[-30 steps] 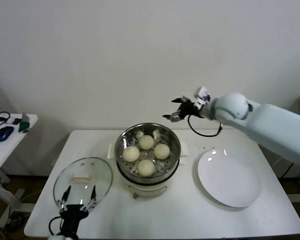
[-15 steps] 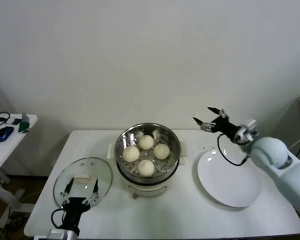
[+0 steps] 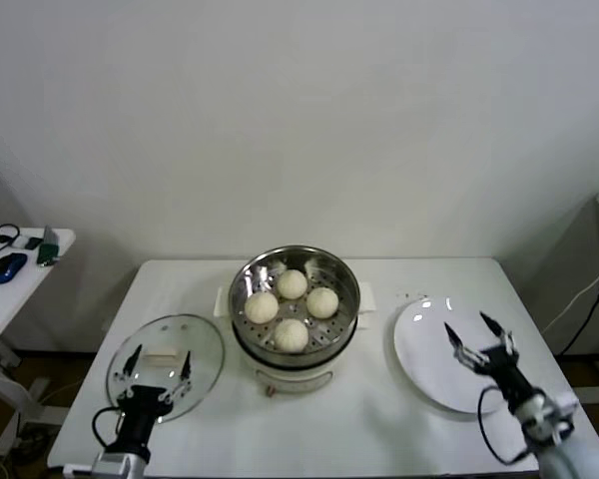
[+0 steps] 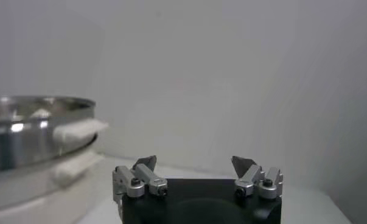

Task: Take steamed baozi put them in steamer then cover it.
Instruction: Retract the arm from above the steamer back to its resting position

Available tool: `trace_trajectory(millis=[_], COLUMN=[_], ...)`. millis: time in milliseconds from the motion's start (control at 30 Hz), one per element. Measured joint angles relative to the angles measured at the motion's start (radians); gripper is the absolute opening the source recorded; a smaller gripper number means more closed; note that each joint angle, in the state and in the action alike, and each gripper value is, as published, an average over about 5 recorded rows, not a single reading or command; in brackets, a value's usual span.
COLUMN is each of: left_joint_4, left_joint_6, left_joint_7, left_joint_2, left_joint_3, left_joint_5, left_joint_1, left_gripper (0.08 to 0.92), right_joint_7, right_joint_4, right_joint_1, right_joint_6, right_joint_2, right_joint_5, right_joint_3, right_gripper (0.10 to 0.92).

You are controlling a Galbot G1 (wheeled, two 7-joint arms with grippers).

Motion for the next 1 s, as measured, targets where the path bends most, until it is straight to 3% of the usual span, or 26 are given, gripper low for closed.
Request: trace_trajectory(millis=[467,1000], left_joint_4=[0.112,0.363], left_joint_6=[-0.062,-0.012], left_joint_7=[-0.179,-0.28], left_joint_2=[0.103,0.127], left_joint_3=[-0.038,-0.013], left_joint_5=[0.544,1.067], left_joint_1=[0.026,-0.139], left_gripper=[0.823,0.823], right_joint_7=[0.026,0.044], right_joint_4=[-0.041,-0.055], right_joint_1=[-0.132,-0.15], right_joint_6=[0.169,0.22], right_joint_2=[0.168,0.261], right_joint_5=[-0.059,-0.095], right_joint_3=[0.037,0.033], right_gripper=[0.823,0.823])
